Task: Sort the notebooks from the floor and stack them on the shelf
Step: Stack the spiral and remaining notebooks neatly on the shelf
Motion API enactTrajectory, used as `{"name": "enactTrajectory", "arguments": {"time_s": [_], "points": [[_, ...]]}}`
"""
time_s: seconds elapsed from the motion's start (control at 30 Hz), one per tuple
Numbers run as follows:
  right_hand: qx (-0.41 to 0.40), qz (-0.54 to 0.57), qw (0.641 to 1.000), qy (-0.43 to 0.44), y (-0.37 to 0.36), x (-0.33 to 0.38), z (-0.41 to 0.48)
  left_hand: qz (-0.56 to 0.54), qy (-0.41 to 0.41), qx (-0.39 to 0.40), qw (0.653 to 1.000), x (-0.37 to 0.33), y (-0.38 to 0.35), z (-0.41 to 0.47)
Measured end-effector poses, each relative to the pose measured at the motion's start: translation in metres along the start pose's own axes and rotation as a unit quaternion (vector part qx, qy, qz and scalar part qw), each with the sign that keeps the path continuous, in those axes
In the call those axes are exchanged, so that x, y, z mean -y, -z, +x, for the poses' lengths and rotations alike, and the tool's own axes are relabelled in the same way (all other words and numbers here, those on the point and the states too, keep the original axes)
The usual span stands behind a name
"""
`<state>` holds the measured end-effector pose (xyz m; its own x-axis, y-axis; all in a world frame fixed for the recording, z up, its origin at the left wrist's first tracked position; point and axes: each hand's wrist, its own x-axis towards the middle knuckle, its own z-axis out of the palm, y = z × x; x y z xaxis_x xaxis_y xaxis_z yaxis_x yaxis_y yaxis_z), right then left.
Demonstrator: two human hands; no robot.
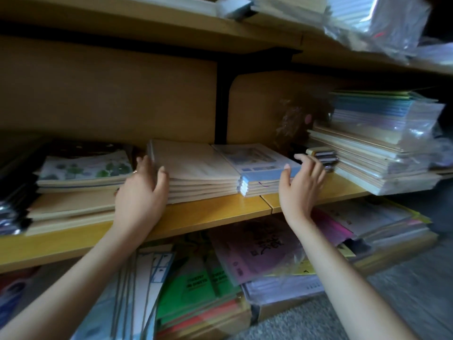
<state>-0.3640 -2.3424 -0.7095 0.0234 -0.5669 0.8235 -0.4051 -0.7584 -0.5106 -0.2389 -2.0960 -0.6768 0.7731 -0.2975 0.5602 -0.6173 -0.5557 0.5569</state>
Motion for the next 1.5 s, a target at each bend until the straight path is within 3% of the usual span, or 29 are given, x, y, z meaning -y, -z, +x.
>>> {"name": "enactTrajectory", "arguments": {"time_s": [0.1, 0.17, 0.23, 0.4, 0.53, 0.83, 1.03, 1.17, 1.3, 1.5], "points": [[0.020, 0.059, 0.988, 0.143, 0.003, 0.043, -0.022, 0.056, -0.090, 0.028, 0.994, 0.012, 0.031, -0.026], [0.055, 0.088, 0.972, 0.212, 0.004, 0.080, -0.034, 0.086, -0.123, 0.002, 0.989, 0.031, 0.056, -0.025], [0.107, 0.109, 0.953, 0.262, 0.003, 0.118, -0.046, 0.135, -0.116, -0.037, 0.983, 0.059, 0.078, -0.012], [0.217, 0.083, 0.909, 0.344, -0.004, 0.186, -0.073, 0.250, -0.071, -0.019, 0.965, 0.119, 0.106, 0.009], [0.309, 0.029, 0.892, 0.328, -0.011, 0.219, -0.099, 0.329, -0.059, -0.045, 0.941, 0.133, 0.107, 0.009], [0.401, -0.120, 0.856, 0.303, -0.027, 0.252, -0.111, 0.287, 0.016, 0.016, 0.958, 0.124, 0.116, 0.037], [0.398, -0.148, 0.865, 0.267, -0.038, 0.264, -0.102, 0.338, 0.034, 0.082, 0.937, 0.121, 0.109, 0.047], [0.351, -0.134, 0.881, 0.288, -0.036, 0.266, -0.102, 0.322, 0.035, 0.045, 0.945, 0.123, 0.109, 0.049], [0.390, -0.110, 0.882, 0.241, -0.039, 0.267, -0.098, 0.300, 0.028, 0.033, 0.953, 0.129, 0.110, 0.051], [0.352, -0.099, 0.898, 0.247, -0.046, 0.266, -0.096, 0.306, 0.004, 0.015, 0.952, 0.131, 0.112, 0.055]]}}
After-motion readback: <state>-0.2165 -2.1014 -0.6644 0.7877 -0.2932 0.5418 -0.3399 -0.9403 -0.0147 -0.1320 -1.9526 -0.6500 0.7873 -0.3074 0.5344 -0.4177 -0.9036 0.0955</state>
